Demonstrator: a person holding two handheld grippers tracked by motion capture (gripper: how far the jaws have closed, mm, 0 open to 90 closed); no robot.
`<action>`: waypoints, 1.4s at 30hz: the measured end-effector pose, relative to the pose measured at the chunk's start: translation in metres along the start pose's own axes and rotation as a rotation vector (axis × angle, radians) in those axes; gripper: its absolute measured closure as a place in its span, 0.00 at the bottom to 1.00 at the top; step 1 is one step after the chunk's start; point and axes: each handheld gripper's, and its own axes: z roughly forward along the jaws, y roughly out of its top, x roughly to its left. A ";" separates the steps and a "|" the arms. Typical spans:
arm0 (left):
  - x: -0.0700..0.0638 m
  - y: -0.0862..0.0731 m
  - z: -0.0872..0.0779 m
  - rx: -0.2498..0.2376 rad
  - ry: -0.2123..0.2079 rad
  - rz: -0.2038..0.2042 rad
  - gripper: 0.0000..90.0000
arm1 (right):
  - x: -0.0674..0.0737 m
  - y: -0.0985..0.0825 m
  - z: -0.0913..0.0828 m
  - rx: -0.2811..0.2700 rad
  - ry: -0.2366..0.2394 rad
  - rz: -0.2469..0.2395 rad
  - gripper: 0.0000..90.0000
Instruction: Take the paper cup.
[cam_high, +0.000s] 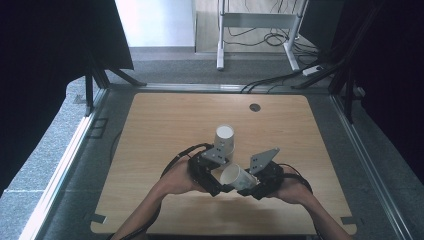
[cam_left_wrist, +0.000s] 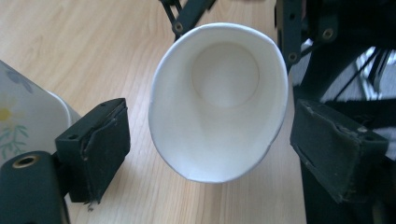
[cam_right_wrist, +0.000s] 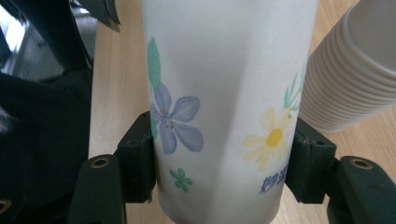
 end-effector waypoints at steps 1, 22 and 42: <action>0.000 -0.002 -0.002 -0.035 -0.006 -0.022 0.13 | 0.000 -0.003 -0.002 -0.042 0.002 0.013 0.41; 0.001 -0.019 0.005 -0.247 -0.034 -0.063 0.16 | 0.005 -0.023 -0.001 -0.265 -0.002 0.055 0.41; 0.003 -0.026 0.014 -0.342 -0.097 -0.073 0.32 | 0.005 -0.027 0.010 -0.310 0.035 0.073 0.41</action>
